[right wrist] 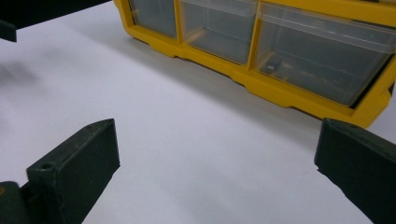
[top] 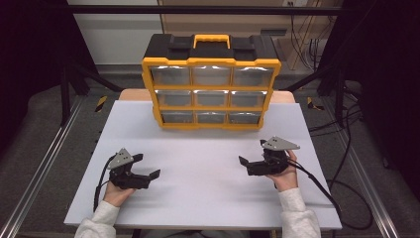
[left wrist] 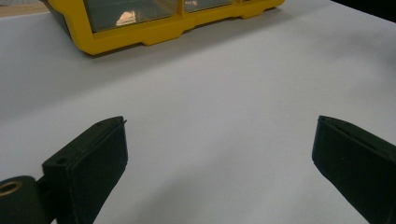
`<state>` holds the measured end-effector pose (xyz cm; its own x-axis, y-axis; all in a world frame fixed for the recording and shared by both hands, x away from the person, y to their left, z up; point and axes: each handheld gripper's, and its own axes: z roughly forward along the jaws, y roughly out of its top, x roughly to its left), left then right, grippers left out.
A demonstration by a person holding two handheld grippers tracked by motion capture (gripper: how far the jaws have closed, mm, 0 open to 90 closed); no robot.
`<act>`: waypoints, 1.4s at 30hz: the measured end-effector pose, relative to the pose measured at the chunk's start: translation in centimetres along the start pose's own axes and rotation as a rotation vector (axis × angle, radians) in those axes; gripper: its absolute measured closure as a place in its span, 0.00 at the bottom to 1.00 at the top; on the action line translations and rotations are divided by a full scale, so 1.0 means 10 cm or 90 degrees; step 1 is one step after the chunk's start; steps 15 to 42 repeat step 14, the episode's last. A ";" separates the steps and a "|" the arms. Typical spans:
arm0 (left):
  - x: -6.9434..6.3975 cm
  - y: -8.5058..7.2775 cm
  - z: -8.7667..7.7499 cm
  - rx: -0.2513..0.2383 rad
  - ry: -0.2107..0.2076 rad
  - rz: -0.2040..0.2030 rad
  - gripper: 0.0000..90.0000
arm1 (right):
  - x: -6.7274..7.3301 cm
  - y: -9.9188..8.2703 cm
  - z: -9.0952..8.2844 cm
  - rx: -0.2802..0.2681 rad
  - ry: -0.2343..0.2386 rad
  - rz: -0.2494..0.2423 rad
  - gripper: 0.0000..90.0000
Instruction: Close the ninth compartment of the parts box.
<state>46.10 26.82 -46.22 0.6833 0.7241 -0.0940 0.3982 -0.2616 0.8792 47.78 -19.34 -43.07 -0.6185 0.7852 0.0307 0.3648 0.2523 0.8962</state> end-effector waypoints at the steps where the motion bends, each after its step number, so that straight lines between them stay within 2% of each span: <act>1: 0.00 0.00 0.00 0.001 0.000 0.001 0.03 | -0.02 -0.03 -0.03 -0.006 0.002 0.000 0.00; 3: 0.00 0.00 0.00 0.001 -0.001 0.001 0.03 | -0.05 -0.09 -0.07 -0.017 0.006 0.005 0.00; 9: -0.01 0.00 0.00 -0.003 -0.002 0.001 0.03 | -0.14 -0.24 -0.15 -0.014 0.009 0.009 0.00; 14: -0.01 0.00 0.00 -0.004 -0.002 0.001 0.03 | -0.17 -0.31 -0.15 0.000 0.010 0.008 0.00; 42: -0.01 0.00 0.00 -0.004 -0.002 0.001 0.03 | -0.17 -0.31 -0.15 0.000 0.010 0.008 0.00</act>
